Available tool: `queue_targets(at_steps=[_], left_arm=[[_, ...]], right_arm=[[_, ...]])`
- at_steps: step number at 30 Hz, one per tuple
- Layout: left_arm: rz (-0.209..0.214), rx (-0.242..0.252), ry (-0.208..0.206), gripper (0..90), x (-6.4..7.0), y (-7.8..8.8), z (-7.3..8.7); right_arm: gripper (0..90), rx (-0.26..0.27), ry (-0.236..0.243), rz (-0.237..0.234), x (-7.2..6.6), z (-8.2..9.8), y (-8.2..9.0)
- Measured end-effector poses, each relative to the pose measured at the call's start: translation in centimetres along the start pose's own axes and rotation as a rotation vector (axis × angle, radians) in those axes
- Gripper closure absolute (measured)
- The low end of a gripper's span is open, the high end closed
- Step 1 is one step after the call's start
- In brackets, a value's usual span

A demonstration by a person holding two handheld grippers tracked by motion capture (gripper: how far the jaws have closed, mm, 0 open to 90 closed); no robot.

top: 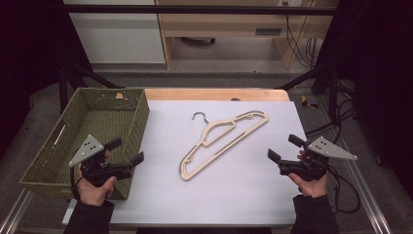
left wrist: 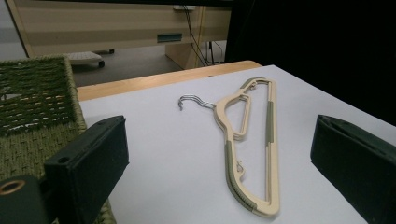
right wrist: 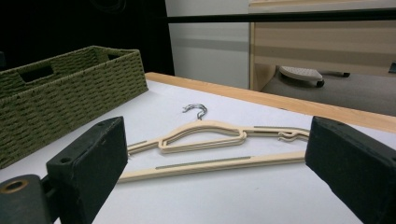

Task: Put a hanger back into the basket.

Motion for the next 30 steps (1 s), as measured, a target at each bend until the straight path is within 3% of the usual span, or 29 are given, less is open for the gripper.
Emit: queue_targets(at_steps=[10,14,22,25,26,28,29,30], left_arm=[[0.013,-0.045,-0.038,4.9,1.5,-1.8,0.0],[0.019,-0.067,-0.032,5.8,2.1,-3.0,0.3],[0.042,-0.146,-0.079,7.1,4.2,-6.5,0.6],[0.048,-0.164,-0.08,7.5,4.6,-7.4,0.8],[0.048,-0.184,-0.083,7.9,4.8,-8.4,0.9],[0.047,-0.194,-0.083,8.1,4.8,-9.0,1.0],[0.04,-0.22,-0.083,9.0,4.9,-10.2,1.2],[0.04,-0.22,-0.083,9.4,4.9,-10.2,1.2]], right_arm=[[6.1,-0.018,0.019,-0.005,-0.4,-0.1,-0.3],[6.1,-0.023,0.016,-0.008,-0.5,-0.1,-0.5],[6.6,-0.027,0.01,-0.014,-0.7,0.0,-0.7],[6.6,-0.034,0.018,-0.015,-0.7,0.1,-0.9],[6.6,-0.039,0.019,-0.018,-0.8,0.1,-0.9],[6.6,-0.043,0.021,-0.02,-0.8,0.2,-1.0],[6.5,-0.047,0.017,-0.024,-0.9,0.2,-1.1],[6.5,-0.048,0.017,-0.025,-0.9,0.2,-1.1]])
Point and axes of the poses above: each handheld gripper's, and its own axes: y roughly backward along the jaws, z roughly out of its underside, x roughly to its right, the point moved 4 cm from there along -y, roughly forward along the jaws, and after that the axes turned 14 degrees about y, right-handed, at the moved point
